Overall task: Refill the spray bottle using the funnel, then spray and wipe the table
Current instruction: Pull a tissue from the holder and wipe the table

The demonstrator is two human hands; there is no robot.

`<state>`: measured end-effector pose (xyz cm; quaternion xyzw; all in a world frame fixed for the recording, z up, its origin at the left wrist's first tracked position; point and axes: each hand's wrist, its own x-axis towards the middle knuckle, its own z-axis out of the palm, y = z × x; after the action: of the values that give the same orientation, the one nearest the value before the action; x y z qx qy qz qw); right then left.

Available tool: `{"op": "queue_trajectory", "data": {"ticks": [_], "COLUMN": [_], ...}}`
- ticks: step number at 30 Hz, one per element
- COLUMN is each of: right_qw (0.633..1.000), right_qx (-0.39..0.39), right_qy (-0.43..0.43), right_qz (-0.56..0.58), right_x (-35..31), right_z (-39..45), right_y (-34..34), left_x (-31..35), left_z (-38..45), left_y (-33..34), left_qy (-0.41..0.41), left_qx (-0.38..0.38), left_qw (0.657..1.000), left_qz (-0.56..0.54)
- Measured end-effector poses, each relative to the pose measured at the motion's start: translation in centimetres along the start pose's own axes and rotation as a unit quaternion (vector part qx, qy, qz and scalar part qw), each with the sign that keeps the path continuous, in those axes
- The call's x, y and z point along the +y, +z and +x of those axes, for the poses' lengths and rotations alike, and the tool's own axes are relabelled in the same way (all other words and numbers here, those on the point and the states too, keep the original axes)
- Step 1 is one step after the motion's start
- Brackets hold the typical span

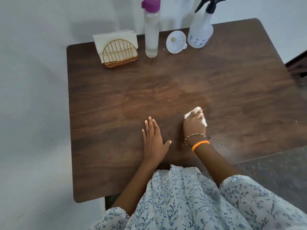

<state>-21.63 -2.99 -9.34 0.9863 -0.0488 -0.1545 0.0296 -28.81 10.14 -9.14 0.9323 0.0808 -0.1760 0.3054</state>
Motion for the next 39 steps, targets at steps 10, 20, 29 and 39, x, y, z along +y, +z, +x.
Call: {"op": "queue_trajectory", "data": {"ticks": [10,20,29,39], "right_qw": [0.893,0.994,0.942,0.630], "right_qx": [0.066,0.030,-0.096,-0.120], "right_qy": [-0.426,-0.080,-0.181,0.029], "right_qz": [0.129,-0.071,0.267,0.767], "right_x": [1.8,0.6,2.9,19.1], "right_z": [-2.7,-2.3,-4.6,-7.3], "right_y": [2.7,-0.3,-2.4,-2.0], "left_x": [-0.6,0.7,4.0,16.4], "left_z": [0.5,-1.1,-2.1,-4.2], "left_y": [-0.1,1.1,1.3,6.6], "left_qy": [0.062,0.068,0.054,-0.060], "left_qx": [0.122,0.129,0.154,-0.063], "left_qw": [0.984,0.981,0.967,0.864], "left_qz": [-0.110,-0.130,-0.197,-0.496]}}
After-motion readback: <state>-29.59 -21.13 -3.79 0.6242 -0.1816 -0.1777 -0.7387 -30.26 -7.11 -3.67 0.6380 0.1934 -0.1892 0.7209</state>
